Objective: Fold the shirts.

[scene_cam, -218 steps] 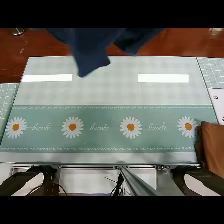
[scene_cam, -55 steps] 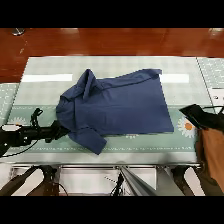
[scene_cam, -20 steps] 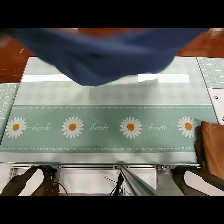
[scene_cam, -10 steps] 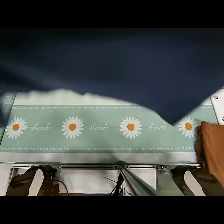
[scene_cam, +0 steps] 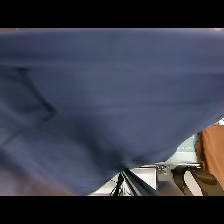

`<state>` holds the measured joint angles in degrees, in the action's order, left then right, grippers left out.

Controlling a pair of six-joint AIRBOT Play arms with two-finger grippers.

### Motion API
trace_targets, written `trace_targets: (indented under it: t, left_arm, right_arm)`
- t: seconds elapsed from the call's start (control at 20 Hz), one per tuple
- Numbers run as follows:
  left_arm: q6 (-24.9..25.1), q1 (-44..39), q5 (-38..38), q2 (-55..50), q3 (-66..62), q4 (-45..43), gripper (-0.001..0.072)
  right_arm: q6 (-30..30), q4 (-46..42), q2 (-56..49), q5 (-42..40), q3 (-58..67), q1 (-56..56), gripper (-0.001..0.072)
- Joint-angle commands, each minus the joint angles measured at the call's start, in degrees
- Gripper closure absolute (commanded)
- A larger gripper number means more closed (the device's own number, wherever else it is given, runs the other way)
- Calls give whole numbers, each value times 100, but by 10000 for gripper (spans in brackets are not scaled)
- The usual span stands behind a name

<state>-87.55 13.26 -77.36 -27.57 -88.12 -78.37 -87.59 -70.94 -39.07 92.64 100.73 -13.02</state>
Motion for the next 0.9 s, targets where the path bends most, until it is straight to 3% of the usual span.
trace_targets:
  t: [0.0,0.2,0.4,0.65,0.75,0.85]
  left_arm:
    - [-11,-20,442,-302,1598,839,684]
    - [302,-22,1980,-1394,2922,1779,684]
    - [437,-271,3110,-3314,2656,2103,684]
    - [433,-586,3578,-5436,1425,2732,683]
    - [439,-619,3672,-6037,1036,3412,683]
    - [437,-664,3620,-6426,802,3536,683]
  right_arm:
    - [232,286,-50,-518,-1572,2,693]
    - [664,385,-922,-2282,-3158,2,693]
    - [1043,1071,-2809,-3447,-2997,2,693]
    - [868,1591,-5237,-3508,-1292,2,693]
    - [636,1718,-5923,-3327,-686,4,693]
    - [603,1998,-6389,-3314,-345,4,693]
